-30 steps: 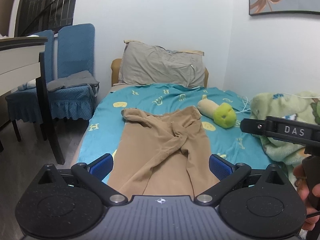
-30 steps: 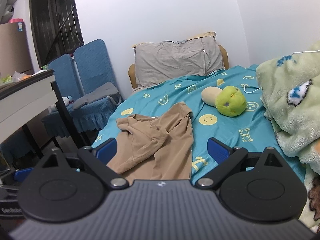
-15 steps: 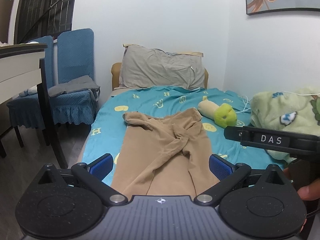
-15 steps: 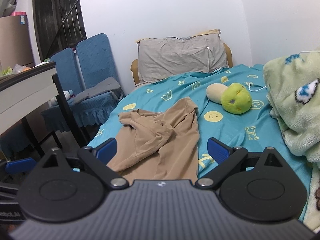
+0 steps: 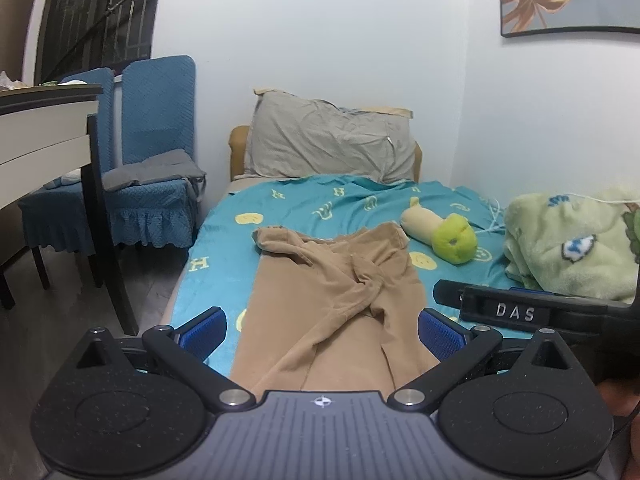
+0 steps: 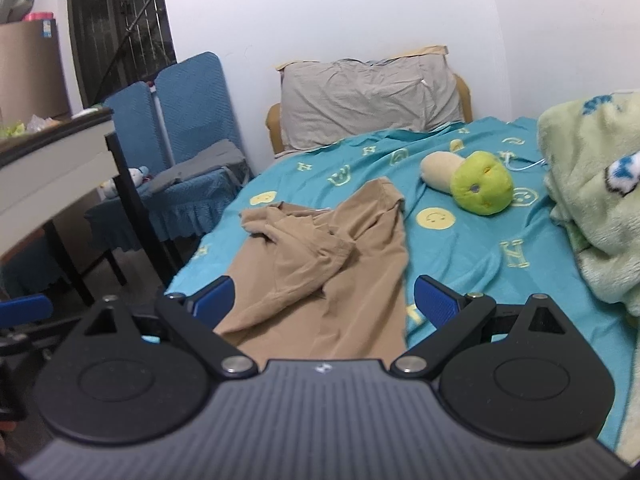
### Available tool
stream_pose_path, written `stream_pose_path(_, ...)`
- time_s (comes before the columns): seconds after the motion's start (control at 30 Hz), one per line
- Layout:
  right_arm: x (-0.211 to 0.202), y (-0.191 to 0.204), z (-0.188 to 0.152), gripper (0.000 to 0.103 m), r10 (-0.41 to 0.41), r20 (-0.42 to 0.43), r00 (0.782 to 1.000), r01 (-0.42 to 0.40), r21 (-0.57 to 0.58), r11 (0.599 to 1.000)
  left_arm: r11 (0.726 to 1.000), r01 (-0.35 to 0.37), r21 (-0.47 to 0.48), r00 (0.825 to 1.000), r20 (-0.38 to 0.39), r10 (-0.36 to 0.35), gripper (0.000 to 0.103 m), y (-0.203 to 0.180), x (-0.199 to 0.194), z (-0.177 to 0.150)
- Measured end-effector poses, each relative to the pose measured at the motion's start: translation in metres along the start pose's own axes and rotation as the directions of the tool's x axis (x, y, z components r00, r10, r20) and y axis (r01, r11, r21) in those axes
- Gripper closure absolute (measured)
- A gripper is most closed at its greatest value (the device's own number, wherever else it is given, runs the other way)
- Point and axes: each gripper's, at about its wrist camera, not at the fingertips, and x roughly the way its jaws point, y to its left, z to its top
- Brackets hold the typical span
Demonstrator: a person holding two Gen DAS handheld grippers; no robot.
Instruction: Fold clothes
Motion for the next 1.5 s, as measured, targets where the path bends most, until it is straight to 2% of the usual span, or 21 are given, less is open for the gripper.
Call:
stream_pose_path(0.13, 0.029, 0.007, 0.021, 0.021, 0.046, 0.000, 0.999, -0.046, -0.002, 0.999, 0.999, -0.023, -0.039, 1.000, 0.007, 0.023, 0.000, 0.015, 0.004, -0.001)
stream_pose_path(0.2, 0.052, 0.013, 0.034, 0.022, 0.060, -0.004, 0.998, -0.060, -0.014, 0.998, 0.998, -0.032, -0.053, 0.999, 0.008, 0.032, 0.000, 0.024, 0.007, -0.003)
stream_pose_path(0.33, 0.118, 0.022, 0.049, 0.026, 0.098, -0.019, 0.995, -0.099, -0.050, 0.994, 0.996, -0.043, -0.072, 0.999, -0.007, 0.043, 0.000, 0.037, 0.019, -0.009)
stream_pose_path(0.4, 0.160, 0.029, 0.050, 0.027, 0.096, -0.070, 0.993, -0.104, -0.112, 0.988, 0.996, -0.052, -0.074, 0.998, -0.026, 0.050, 0.000, 0.042, 0.028, -0.013)
stream_pose_path(0.47, 0.198, 0.030, 0.051, 0.033, 0.062, -0.108, 0.992, -0.079, -0.159, 0.984, 0.995, -0.059, -0.082, 0.997, -0.048, 0.055, 0.000, 0.047, 0.036, -0.017)
stream_pose_path(0.53, 0.223, 0.016, 0.054, 0.033, -0.004, -0.115, 0.993, -0.006, -0.091, 0.996, 0.993, -0.057, -0.103, 0.996, -0.071, 0.050, 0.000, 0.052, 0.042, -0.020)
stream_pose_path(0.6, 0.242, -0.002, 0.052, 0.033, -0.018, -0.143, 0.990, 0.017, -0.007, 1.000, 0.992, -0.046, -0.117, 0.996, -0.079, 0.037, 0.000, 0.054, 0.047, -0.022)
stream_pose_path(0.63, 0.251, -0.011, 0.052, 0.037, -0.023, -0.158, 0.987, 0.029, 0.034, 0.999, 0.992, -0.042, -0.122, 0.996, -0.081, 0.032, 0.000, 0.055, 0.049, -0.023)
stream_pose_path(0.67, 0.260, -0.018, 0.051, 0.042, -0.019, -0.176, 0.984, 0.031, 0.062, 0.998, 0.992, -0.040, -0.121, 0.996, -0.084, 0.030, 0.000, 0.056, 0.051, -0.024)
stream_pose_path(0.73, 0.274, -0.024, 0.048, 0.045, 0.040, -0.238, 0.970, -0.031, 0.041, 0.999, 0.993, -0.042, -0.107, 0.995, -0.095, 0.032, 0.000, 0.054, 0.056, -0.027)
stream_pose_path(0.8, 0.281, -0.025, 0.047, 0.058, 0.092, -0.282, 0.955, -0.091, 0.018, 0.996, 0.995, -0.041, -0.095, 0.994, -0.102, 0.031, 0.000, 0.052, 0.059, -0.030)
stream_pose_path(0.87, 0.279, -0.024, 0.047, 0.094, 0.113, -0.288, 0.951, -0.120, -0.006, 0.993, 0.996, -0.044, -0.083, 0.994, -0.104, 0.035, 0.000, 0.049, 0.062, -0.032)
stream_pose_path(0.9, 0.275, -0.026, 0.049, 0.095, 0.112, -0.271, 0.956, -0.115, 0.004, 0.993, 0.996, -0.047, -0.077, 0.994, -0.103, 0.039, 0.000, 0.048, 0.063, -0.032)
stream_pose_path(1.03, 0.241, -0.048, 0.057, 0.095, 0.104, -0.100, 0.990, -0.089, 0.146, 0.985, 0.996, -0.051, -0.079, 0.995, -0.089, 0.044, 0.000, 0.046, 0.063, -0.033)
stream_pose_path(1.13, 0.214, -0.064, 0.049, 0.095, 0.040, 0.000, 0.999, -0.038, 0.227, 0.973, 0.996, -0.052, -0.073, 0.997, -0.066, 0.047, 0.000, 0.041, 0.060, -0.034)
stream_pose_path(1.23, 0.209, -0.071, 0.035, 0.095, -0.046, -0.013, 0.999, 0.048, 0.229, 0.972, 0.997, -0.054, -0.052, 0.997, -0.052, 0.051, 0.000, 0.035, 0.059, -0.036)
stream_pose_path(1.37, 0.207, -0.071, 0.028, 0.090, -0.079, -0.102, 0.992, 0.104, 0.277, 0.955, 0.998, -0.053, -0.044, 0.996, -0.078, 0.050, 0.000, 0.028, 0.065, -0.039)
stream_pose_path(1.4, 0.204, -0.068, 0.029, 0.082, -0.081, -0.119, 0.990, 0.112, 0.283, 0.953, 0.998, -0.051, -0.044, 0.996, -0.080, 0.047, 0.000, 0.027, 0.066, -0.039)
stream_pose_path(1.43, 0.201, -0.065, 0.029, 0.067, -0.083, -0.136, 0.987, 0.120, 0.289, 0.950, 0.998, -0.050, -0.041, 0.996, -0.076, 0.047, 0.000, 0.025, 0.067, -0.039)
stream_pose_path(1.47, 0.195, -0.061, 0.030, 0.042, -0.084, -0.141, 0.986, 0.122, 0.286, 0.950, 0.998, -0.056, -0.040, 0.996, -0.074, 0.053, 0.000, 0.023, 0.069, -0.040)
stream_pose_path(1.5, 0.182, -0.054, 0.034, 0.031, -0.080, -0.114, 0.990, 0.108, 0.261, 0.959, 0.997, -0.062, -0.038, 0.996, -0.073, 0.060, 0.000, 0.021, 0.071, -0.040)
